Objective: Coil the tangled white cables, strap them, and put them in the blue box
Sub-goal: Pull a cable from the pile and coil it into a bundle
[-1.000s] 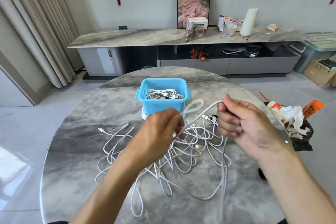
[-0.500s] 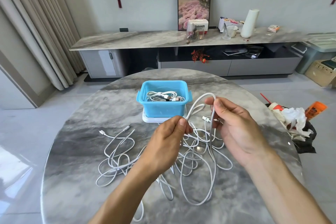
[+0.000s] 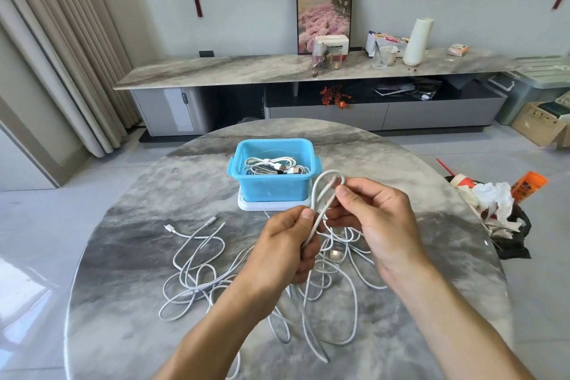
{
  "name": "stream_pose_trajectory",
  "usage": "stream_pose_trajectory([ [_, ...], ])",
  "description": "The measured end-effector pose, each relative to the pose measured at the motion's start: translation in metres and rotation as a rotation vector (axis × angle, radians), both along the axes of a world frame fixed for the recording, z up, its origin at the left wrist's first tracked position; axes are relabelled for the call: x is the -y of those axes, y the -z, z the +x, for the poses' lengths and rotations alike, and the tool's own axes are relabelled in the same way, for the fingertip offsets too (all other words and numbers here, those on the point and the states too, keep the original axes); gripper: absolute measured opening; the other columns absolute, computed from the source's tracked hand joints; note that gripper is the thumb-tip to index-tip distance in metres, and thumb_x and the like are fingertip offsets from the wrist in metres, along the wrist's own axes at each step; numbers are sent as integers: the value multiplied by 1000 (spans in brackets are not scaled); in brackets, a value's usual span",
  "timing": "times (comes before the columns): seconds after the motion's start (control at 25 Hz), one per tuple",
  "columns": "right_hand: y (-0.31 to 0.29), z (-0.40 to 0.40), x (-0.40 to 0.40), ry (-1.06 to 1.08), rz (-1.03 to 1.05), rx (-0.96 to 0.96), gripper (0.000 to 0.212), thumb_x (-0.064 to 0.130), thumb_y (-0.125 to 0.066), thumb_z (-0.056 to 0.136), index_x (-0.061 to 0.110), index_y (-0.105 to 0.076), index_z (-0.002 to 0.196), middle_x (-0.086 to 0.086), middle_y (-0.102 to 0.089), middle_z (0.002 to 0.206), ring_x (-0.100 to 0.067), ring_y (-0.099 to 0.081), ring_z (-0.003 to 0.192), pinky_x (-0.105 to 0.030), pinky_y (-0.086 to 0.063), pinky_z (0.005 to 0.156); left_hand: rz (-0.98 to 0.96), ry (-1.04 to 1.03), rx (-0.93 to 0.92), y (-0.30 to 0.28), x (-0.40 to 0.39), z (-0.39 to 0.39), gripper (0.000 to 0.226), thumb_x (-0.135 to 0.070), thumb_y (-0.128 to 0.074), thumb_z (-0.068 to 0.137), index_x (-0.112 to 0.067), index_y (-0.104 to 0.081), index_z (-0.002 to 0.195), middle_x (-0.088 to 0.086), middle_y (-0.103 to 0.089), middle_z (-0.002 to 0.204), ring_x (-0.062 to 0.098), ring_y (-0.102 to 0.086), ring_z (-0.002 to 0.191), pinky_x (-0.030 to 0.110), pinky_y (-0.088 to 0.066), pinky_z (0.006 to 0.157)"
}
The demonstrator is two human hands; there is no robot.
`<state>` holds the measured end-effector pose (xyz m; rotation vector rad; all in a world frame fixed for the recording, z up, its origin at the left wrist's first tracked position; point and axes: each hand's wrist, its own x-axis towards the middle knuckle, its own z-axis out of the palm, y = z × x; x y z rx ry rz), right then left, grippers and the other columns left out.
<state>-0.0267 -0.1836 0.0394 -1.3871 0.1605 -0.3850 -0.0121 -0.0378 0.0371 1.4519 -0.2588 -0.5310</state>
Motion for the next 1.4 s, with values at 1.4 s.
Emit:
stream_pose_trajectory([
  [1.4, -1, 3, -9, -178, 588, -49, 40, 46, -47, 97, 13, -64, 113, -5, -51, 62, -19, -56, 55, -37, -45, 62, -271, 178, -262, 4, 16, -12, 27, -35, -45, 96, -17, -47, 77, -6, -18, 54, 4, -13, 42, 11, -15, 37],
])
